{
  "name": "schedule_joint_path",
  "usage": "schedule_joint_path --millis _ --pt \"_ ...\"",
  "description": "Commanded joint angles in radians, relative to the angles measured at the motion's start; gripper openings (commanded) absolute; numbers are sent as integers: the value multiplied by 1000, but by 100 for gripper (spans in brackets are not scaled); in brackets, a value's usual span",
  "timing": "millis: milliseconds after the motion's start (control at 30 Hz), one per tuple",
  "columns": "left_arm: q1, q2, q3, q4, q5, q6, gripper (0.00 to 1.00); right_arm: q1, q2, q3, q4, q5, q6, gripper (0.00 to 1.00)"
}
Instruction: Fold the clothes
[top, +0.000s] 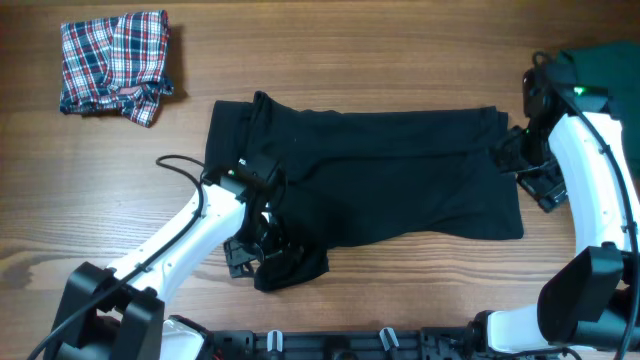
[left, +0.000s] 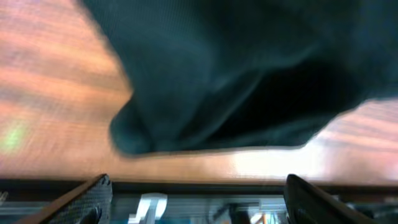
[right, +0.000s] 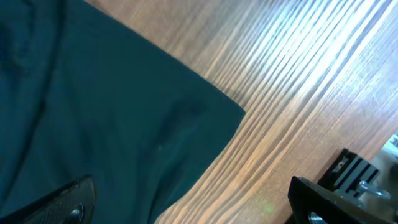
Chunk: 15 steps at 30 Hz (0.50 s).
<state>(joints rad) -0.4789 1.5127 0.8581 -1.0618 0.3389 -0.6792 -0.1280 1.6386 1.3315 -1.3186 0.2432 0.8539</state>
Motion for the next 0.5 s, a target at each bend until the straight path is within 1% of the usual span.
schedule_joint_path --millis 0,133,467 --pt "-3 -6 -116 110 -17 -18 89 1 -6 -54 36 -18 39 100" --pt "-2 -6 -234 200 -14 -36 89 1 -6 -81 56 -19 38 100" --pt "-2 -6 -246 315 -14 -32 88 1 -7 -82 44 -27 74 100"
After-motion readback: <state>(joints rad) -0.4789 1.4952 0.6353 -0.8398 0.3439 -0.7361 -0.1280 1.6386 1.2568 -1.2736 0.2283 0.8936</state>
